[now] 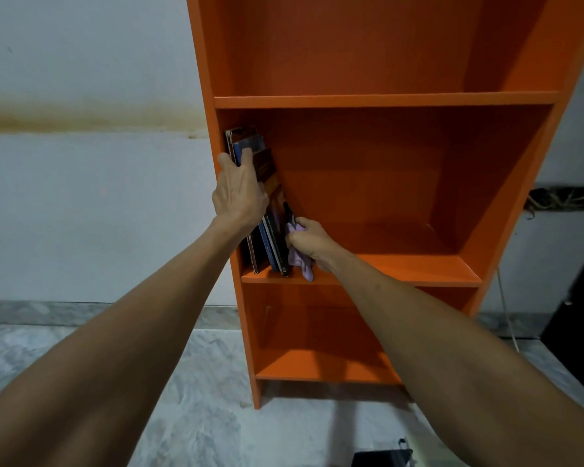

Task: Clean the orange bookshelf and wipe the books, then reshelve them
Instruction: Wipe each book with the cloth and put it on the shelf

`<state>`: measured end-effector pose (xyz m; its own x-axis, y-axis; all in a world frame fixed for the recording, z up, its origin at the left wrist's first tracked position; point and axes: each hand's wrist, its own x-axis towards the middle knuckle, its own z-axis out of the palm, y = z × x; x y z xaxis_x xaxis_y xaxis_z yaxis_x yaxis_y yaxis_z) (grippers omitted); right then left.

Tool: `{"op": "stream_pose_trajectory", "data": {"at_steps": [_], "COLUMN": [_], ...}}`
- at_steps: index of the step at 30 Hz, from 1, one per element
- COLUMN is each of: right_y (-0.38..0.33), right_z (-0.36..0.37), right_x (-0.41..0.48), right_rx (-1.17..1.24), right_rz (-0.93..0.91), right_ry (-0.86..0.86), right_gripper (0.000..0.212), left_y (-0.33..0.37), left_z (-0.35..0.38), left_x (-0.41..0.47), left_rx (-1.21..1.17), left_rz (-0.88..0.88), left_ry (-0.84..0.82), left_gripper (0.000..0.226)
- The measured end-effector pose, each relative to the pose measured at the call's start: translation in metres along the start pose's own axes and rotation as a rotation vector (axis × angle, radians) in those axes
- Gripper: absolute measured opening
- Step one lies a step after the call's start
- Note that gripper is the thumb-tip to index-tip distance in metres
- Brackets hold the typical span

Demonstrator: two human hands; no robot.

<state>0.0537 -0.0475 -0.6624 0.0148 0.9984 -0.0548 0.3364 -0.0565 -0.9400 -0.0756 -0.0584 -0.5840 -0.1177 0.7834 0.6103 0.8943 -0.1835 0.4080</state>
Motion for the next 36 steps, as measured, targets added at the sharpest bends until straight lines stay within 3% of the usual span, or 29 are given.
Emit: {"op": "stream_pose_trajectory", "data": {"at_steps": [4,10,19,21,22,24,26,30,36], "right_y": [0.002,0.03,0.201,0.243,0.26,0.301,0.335,0.394,0.461], "right_z": [-0.013,-0.061,-0.133,-0.142,-0.145,-0.15,-0.154,-0.156,-0.145], "right_x": [-0.017,-0.095,-0.205,-0.233,-0.247,-0.267,-0.282,-0.299,-0.309], "right_rx": [-0.041,-0.084,-0.047,-0.037,-0.054,-0.08,-0.12,-0.128,-0.163], "right_rz": [-0.016,0.027,0.282,0.342,0.374,0.438,0.493,0.601,0.659], "right_ry": [0.042,0.069,0.289,0.3,0.307,0.326,0.336,0.393,0.357], "right_gripper": [0.038,0.063,0.052,0.037,0.026,0.028,0.035,0.018,0.013], "left_y": [0.009,0.047,0.105,0.105,0.104,0.101,0.098,0.092,0.087], "left_z": [-0.01,-0.002,0.089,0.116,0.128,0.157,0.184,0.239,0.275], "left_x": [-0.019,-0.099,-0.289,-0.33,-0.348,-0.386,-0.421,-0.482,-0.532], "left_rx": [-0.021,-0.087,-0.258,-0.271,-0.286,-0.332,-0.369,-0.405,-0.421], "left_rz": [-0.015,-0.027,-0.165,-0.183,-0.22,-0.326,-0.442,-0.71,-1.035], "left_ry": [-0.02,-0.109,-0.603,-0.746,-0.818,-0.933,-1.03,-1.203,-1.311], "left_gripper": [0.074,0.059,0.044,0.036,0.028,0.02,0.031,0.031,0.041]}}
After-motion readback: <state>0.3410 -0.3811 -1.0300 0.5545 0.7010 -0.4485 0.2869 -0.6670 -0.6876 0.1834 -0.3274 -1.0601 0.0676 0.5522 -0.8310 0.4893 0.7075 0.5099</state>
